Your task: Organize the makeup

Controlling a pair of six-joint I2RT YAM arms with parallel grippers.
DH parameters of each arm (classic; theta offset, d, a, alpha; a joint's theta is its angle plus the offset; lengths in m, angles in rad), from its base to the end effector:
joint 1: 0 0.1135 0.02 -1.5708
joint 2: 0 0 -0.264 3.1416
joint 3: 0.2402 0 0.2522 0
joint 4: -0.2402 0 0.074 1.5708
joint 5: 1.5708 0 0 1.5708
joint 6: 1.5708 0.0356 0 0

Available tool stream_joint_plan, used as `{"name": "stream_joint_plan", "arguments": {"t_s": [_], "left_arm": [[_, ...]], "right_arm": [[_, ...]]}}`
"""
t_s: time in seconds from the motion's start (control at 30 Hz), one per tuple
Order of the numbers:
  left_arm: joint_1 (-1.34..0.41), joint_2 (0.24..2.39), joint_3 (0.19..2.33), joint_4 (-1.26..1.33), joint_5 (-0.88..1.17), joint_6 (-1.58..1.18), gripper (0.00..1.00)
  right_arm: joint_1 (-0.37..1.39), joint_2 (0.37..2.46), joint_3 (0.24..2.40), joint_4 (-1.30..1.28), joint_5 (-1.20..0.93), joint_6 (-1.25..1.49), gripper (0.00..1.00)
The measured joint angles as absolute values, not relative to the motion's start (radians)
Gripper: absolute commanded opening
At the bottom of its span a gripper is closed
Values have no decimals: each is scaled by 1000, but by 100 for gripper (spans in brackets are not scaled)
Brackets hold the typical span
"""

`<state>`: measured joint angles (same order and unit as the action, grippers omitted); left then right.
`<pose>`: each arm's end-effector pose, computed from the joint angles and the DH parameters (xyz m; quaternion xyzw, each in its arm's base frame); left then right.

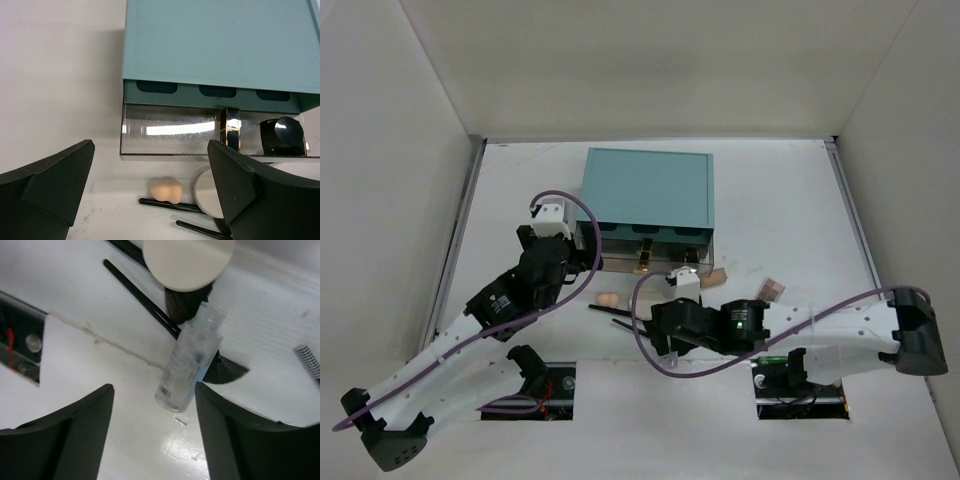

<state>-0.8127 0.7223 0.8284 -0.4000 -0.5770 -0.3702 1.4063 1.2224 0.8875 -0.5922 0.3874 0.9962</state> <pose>0.1231 -0.1018 0.3436 0.0035 0.7883 -0.1289 0.6017 0.0534 0.2396 0.2522 -0.1299 0.9238 0.2235 0.2824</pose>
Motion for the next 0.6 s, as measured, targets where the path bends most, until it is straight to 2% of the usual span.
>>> {"name": "stream_joint_plan", "arguments": {"t_s": [0.13, 0.3, 0.33, 0.4, 0.47, 0.53, 0.6], "left_arm": [[-804, 714, 824, -417, -576, -376, 100], [-802, 705, 815, -423, -574, -385, 100], [-802, 703, 813, -425, -572, -387, 100], [-802, 702, 810, -428, -569, -392, 100], [-802, 697, 809, -428, -567, -396, 100], [-802, 686, 808, -429, -565, -400, 100], [-802, 673, 807, -430, -564, -402, 100]], "right_arm": [[1407, 1335, 888, -599, 368, 1032, 76], [1406, 1458, 888, -598, 370, 1071, 66], [1401, 1482, 888, -597, 370, 1078, 61], [1396, 1516, 886, -598, 371, 1092, 36], [1393, 1517, 887, -593, 377, 1110, 18], [1393, 1509, 887, -598, 388, 1122, 12], [1397, 1479, 889, -615, 395, 1111, 11]]}}
